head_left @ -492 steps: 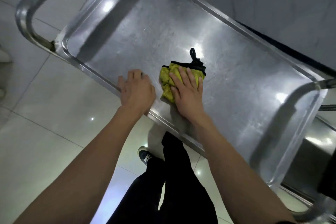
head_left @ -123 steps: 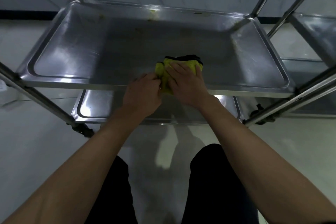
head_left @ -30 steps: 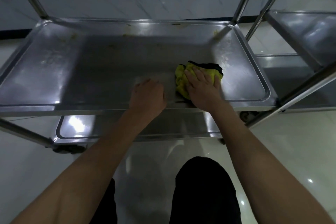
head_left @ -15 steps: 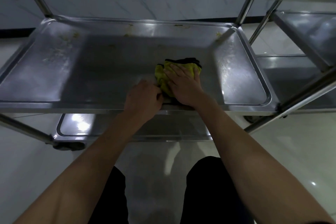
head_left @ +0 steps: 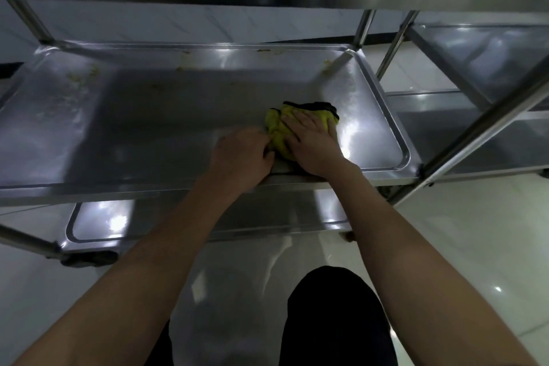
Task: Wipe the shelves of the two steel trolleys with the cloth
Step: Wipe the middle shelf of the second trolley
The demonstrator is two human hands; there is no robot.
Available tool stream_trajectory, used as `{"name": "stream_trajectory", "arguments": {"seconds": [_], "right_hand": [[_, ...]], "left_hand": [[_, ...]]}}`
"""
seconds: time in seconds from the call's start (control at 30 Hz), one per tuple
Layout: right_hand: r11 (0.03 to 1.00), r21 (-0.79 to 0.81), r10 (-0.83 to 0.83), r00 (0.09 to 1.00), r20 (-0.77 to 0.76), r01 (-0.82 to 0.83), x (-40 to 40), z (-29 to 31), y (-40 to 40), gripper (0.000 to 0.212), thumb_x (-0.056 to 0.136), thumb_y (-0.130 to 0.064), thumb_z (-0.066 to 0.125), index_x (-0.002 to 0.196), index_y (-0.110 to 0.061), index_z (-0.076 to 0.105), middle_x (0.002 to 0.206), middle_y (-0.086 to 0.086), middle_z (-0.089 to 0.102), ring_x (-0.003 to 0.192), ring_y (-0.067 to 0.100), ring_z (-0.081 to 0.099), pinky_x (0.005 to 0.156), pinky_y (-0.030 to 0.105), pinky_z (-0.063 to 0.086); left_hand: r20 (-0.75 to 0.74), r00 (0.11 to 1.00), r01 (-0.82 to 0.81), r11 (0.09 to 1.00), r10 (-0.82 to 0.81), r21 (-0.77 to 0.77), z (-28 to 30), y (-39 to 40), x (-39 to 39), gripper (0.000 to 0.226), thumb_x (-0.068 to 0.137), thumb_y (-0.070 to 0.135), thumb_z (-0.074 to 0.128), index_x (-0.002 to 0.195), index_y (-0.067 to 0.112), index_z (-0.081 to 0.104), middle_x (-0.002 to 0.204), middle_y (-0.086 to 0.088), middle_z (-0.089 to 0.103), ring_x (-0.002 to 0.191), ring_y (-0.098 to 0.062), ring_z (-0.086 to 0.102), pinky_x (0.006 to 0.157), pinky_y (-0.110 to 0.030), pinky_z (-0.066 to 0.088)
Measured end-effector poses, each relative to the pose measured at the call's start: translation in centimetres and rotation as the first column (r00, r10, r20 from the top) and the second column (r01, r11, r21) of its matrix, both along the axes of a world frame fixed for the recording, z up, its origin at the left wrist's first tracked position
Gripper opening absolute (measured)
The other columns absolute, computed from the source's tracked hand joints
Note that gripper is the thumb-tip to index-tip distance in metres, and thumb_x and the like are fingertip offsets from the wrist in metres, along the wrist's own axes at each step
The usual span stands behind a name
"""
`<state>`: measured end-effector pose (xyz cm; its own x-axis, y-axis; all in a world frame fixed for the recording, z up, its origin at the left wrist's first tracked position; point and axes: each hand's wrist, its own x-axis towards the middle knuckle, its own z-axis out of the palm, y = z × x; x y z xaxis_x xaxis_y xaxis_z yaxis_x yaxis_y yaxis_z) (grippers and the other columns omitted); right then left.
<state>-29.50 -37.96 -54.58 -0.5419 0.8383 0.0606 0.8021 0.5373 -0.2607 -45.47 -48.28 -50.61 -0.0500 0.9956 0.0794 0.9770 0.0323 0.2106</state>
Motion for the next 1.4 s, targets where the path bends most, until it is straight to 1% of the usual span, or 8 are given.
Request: {"name": "stream_trajectory", "arguments": {"seconds": [0.3,0.47,0.57,0.73,0.9,1.1,1.27,1.4], "right_hand": [[0.935,-0.034,-0.352,0.936,0.034,0.353,12.2,0.7,4.9,0.049,0.105,-0.038,0.032,0.154,-0.035,0.030,0.166,-0.006,0.019,0.153,0.020,0.010,0.118,0.061,0.000],[0.921,-0.032,-0.386,0.919,0.079,0.389,13.0,0.7,5.5,0.052,0.104,-0.038,0.031,0.155,-0.036,0.027,0.167,-0.006,0.014,0.154,0.020,0.005,0.117,0.062,-0.006],[0.922,-0.034,-0.381,0.918,0.108,0.387,12.7,0.7,5.7,0.054,0.103,-0.038,0.031,0.156,-0.035,0.024,0.168,-0.005,0.012,0.154,0.021,0.003,0.116,0.064,-0.008],[0.966,-0.049,-0.244,0.960,0.141,0.253,6.3,0.7,5.6,0.054,0.106,-0.040,0.030,0.159,-0.031,0.021,0.168,-0.003,0.009,0.154,0.022,0.003,0.116,0.064,-0.003],[0.986,-0.154,-0.043,0.991,0.130,0.063,-4.8,0.5,5.3,0.056,0.107,-0.046,0.022,0.160,-0.035,0.010,0.168,-0.008,-0.003,0.155,0.019,-0.005,0.118,0.061,-0.007],[0.982,-0.129,0.159,0.977,0.144,-0.141,-14.2,0.0,3.6,0.055,0.107,-0.044,0.021,0.160,-0.036,0.007,0.168,-0.010,-0.003,0.155,0.018,-0.005,0.118,0.065,-0.006],[0.974,-0.147,0.187,0.979,0.081,-0.173,-15.1,0.1,3.4,0.053,0.107,-0.046,0.019,0.159,-0.040,0.010,0.168,-0.014,-0.001,0.154,0.014,-0.005,0.120,0.059,-0.009],[0.981,-0.141,0.143,0.986,0.084,-0.131,-12.5,0.3,3.7,0.053,0.107,-0.045,0.019,0.159,-0.038,0.011,0.168,-0.015,-0.002,0.154,0.012,-0.006,0.120,0.058,-0.007]], "left_hand": [[-0.028,1.000,0.002,0.999,-0.003,-0.035,-1.7,1.2,1.4,0.033,0.098,0.039,0.048,0.117,0.021,0.068,0.128,0.000,0.060,0.119,-0.025,0.054,0.097,-0.048,0.049],[0.003,0.999,0.043,0.998,-0.043,-0.047,-1.3,1.4,0.6,0.040,0.095,0.045,0.056,0.129,0.025,0.064,0.137,0.002,0.057,0.125,-0.024,0.052,0.102,-0.048,0.046],[-0.007,1.000,-0.031,0.999,0.031,-0.022,-0.8,1.2,-1.8,0.039,0.090,0.048,0.061,0.121,0.026,0.067,0.132,-0.001,0.059,0.120,-0.028,0.054,0.101,-0.047,0.046],[-0.088,0.996,-0.001,0.988,-0.012,-0.153,-1.0,-0.3,-4.9,0.051,0.097,0.060,0.044,0.140,0.033,0.052,0.145,-0.003,0.047,0.130,-0.030,0.048,0.104,-0.050,0.044],[-0.012,0.998,-0.055,0.994,0.054,-0.095,-0.4,-1.2,-7.0,0.045,0.094,0.057,0.055,0.124,0.025,0.065,0.138,-0.002,0.052,0.122,-0.028,0.053,0.101,-0.046,0.046],[-0.020,0.994,-0.113,0.992,0.112,-0.063,-2.1,-2.6,-8.8,0.048,0.096,0.060,0.045,0.121,0.027,0.068,0.135,0.003,0.053,0.118,-0.023,0.052,0.095,-0.039,0.044],[-0.032,0.990,-0.138,0.989,0.137,-0.048,-2.1,-2.9,-9.2,0.048,0.094,0.061,0.046,0.116,0.026,0.070,0.134,0.004,0.053,0.111,-0.023,0.058,0.091,-0.038,0.046],[-0.044,0.975,-0.221,0.971,0.218,-0.095,-0.9,-1.6,-7.6,0.067,0.088,0.075,0.031,0.107,0.022,0.067,0.122,-0.005,0.055,0.114,-0.030,0.055,0.093,-0.045,0.044]]}}
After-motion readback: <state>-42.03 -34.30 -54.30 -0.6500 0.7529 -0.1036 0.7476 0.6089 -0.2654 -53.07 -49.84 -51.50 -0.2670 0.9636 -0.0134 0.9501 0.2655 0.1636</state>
